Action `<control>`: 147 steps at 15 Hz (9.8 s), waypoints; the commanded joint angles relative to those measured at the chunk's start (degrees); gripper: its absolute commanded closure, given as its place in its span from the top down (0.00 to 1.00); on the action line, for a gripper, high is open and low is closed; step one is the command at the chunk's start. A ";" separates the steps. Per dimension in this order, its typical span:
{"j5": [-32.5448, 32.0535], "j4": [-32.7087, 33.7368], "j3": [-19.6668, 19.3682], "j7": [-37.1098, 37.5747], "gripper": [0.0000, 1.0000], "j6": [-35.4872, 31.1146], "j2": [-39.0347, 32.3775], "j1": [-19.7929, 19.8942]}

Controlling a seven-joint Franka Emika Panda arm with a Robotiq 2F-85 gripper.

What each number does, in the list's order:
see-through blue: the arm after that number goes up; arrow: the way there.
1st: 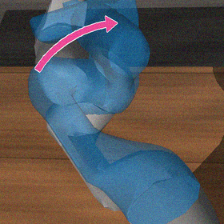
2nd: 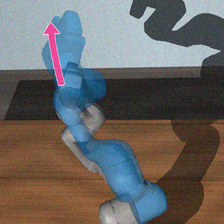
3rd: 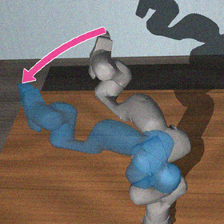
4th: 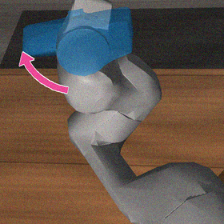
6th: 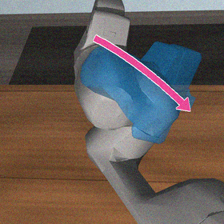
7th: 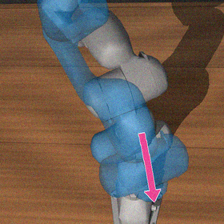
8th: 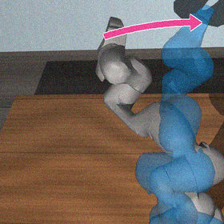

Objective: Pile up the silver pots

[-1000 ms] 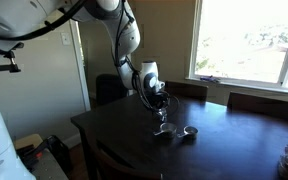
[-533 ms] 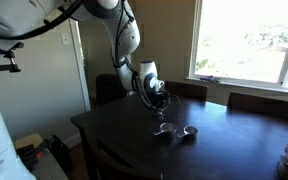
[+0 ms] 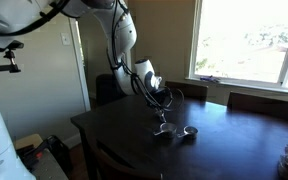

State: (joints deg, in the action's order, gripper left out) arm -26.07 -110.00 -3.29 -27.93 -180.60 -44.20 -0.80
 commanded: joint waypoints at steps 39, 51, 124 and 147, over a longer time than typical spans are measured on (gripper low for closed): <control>14.51 -15.55 -25.48 1.32 1.00 -8.23 1.66 -27.34; 12.24 -11.53 -22.47 8.93 1.00 -6.65 0.39 -22.16; 34.48 34.06 -6.18 40.88 0.07 37.18 -17.44 6.89; 25.08 14.30 -5.09 30.88 0.06 28.53 -3.84 4.25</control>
State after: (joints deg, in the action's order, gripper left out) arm 1.06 -87.49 -8.40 4.38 -149.91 -54.43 4.36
